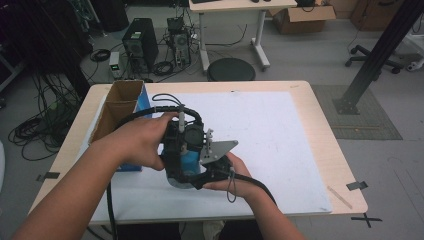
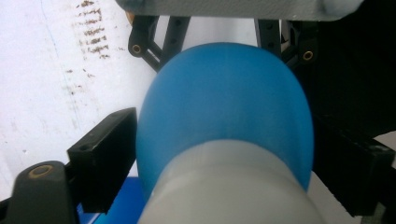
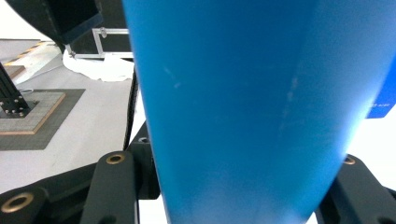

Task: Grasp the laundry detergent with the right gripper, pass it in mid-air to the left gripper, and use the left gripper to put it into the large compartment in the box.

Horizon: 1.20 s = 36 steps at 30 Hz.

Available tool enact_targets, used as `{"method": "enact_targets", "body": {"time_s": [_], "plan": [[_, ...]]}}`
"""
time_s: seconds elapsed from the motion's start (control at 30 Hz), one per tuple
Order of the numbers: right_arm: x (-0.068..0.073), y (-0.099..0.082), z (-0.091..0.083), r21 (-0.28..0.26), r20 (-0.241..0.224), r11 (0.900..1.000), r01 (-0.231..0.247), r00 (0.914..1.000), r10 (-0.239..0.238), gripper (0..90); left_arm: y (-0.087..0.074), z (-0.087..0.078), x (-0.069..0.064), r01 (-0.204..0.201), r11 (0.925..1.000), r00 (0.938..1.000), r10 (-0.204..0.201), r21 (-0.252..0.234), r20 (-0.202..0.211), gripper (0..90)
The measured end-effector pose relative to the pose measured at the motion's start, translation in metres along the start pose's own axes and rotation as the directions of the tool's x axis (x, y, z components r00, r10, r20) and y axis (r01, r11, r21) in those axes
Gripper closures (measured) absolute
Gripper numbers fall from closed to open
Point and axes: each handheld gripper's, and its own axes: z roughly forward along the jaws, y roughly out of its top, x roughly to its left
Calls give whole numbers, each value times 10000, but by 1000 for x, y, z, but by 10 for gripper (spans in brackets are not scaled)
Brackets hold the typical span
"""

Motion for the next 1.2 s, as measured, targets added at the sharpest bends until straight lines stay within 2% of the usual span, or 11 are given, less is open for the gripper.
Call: {"method": "enact_targets", "body": {"time_s": [0.43,0.9,1.2], "plan": [[1,1,-1,-25,67,10000,-65,10000,65,450,0,-1,-1,-63,10000,9999,63,35,-91,225],[1,0,-1,-45,86,10000,-77,9999,77,450,1,-1,-1,-82,9999,9999,81,129,59,296],[2,0,-1,-89,58,9999,-112,9999,112,450,2,-2,-1,-117,9998,9999,119,169,-118,338]]}}
